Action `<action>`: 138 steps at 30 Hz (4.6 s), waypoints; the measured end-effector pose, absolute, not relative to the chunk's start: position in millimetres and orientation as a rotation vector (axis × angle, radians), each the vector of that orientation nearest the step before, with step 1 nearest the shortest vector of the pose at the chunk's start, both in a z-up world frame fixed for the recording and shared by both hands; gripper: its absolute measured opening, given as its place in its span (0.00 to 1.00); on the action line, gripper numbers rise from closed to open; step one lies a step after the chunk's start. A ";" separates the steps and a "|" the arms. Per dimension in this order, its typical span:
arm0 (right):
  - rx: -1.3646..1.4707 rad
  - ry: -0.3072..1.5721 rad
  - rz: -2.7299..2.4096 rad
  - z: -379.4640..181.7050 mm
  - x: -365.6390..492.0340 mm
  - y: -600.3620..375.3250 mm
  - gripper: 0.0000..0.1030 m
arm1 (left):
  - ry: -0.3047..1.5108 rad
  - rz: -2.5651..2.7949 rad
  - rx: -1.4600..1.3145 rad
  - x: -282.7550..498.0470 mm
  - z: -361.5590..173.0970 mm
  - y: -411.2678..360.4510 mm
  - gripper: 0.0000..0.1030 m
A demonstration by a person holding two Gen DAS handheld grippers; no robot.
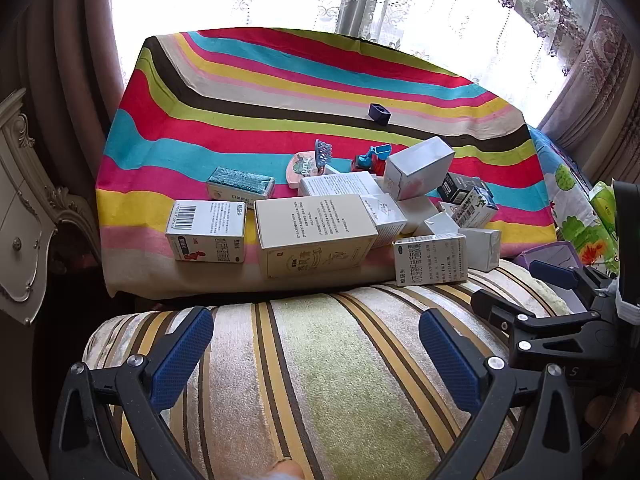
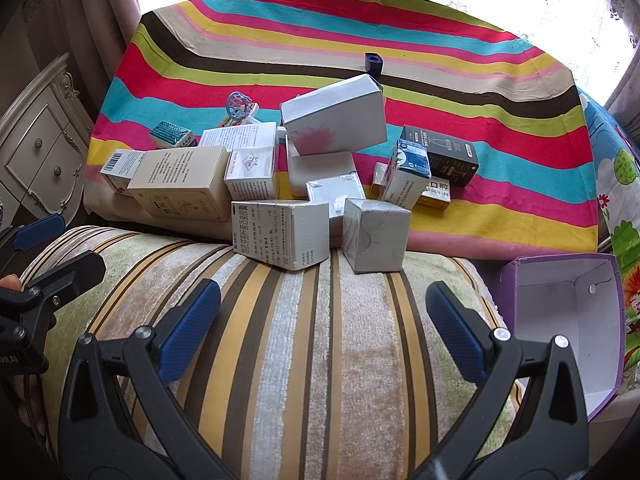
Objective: Organize rigid objects
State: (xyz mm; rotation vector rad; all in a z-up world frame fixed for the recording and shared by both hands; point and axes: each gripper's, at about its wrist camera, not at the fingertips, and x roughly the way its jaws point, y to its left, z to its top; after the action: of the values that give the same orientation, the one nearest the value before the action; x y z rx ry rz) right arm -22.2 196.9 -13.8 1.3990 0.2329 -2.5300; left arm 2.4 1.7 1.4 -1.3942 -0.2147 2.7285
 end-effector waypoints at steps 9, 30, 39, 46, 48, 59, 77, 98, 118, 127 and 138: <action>1.399 0.233 -2.530 -13.9 -22.7 196.4 1.00 | -0.216 2.728 -1.395 2.4 1.2 1.8 1.00; 1.390 0.196 -2.529 -12.5 -24.7 198.8 1.00 | -0.353 2.652 -1.287 5.9 9.9 -6.9 1.00; 1.242 0.140 -2.575 17.5 -24.5 205.7 1.00 | -0.439 2.713 -1.330 -1.9 24.3 -34.5 1.00; 1.118 0.183 -2.615 39.6 -44.8 219.1 1.00 | -0.398 2.710 -1.474 -32.6 15.8 -59.5 1.00; 1.116 0.215 -2.594 43.7 -52.9 217.2 1.00 | -0.377 2.697 -1.534 -46.0 9.0 -66.2 1.00; 1.222 0.358 -2.499 26.5 -113.4 200.4 1.00 | -0.203 2.631 -1.789 -92.9 -34.2 -78.2 0.90; 1.307 0.538 -2.396 -23.1 -164.0 163.5 1.00 | -0.153 2.621 -1.840 -108.6 -43.4 -81.6 0.86; 1.298 0.563 -2.396 -34.1 -173.3 143.4 0.91 | -0.160 2.607 -1.790 -109.9 -46.7 -71.6 0.73; 1.116 0.175 -2.619 44.0 -120.1 236.5 0.91 | -0.348 2.844 -1.525 -70.4 21.2 -77.2 0.73; 1.172 0.074 -2.668 44.6 -68.9 297.7 0.91 | -0.390 3.013 -1.378 -29.1 81.0 -104.7 0.73; 1.181 0.006 -2.673 30.4 -42.7 314.5 0.91 | -0.608 3.087 -1.257 43.4 56.9 -111.8 0.73</action>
State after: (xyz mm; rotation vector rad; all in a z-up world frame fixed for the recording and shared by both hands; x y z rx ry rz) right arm -42.7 314.5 30.4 1.1810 0.0062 -2.6730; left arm 43.4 -111.8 56.9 -1.2572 -0.6080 3.0867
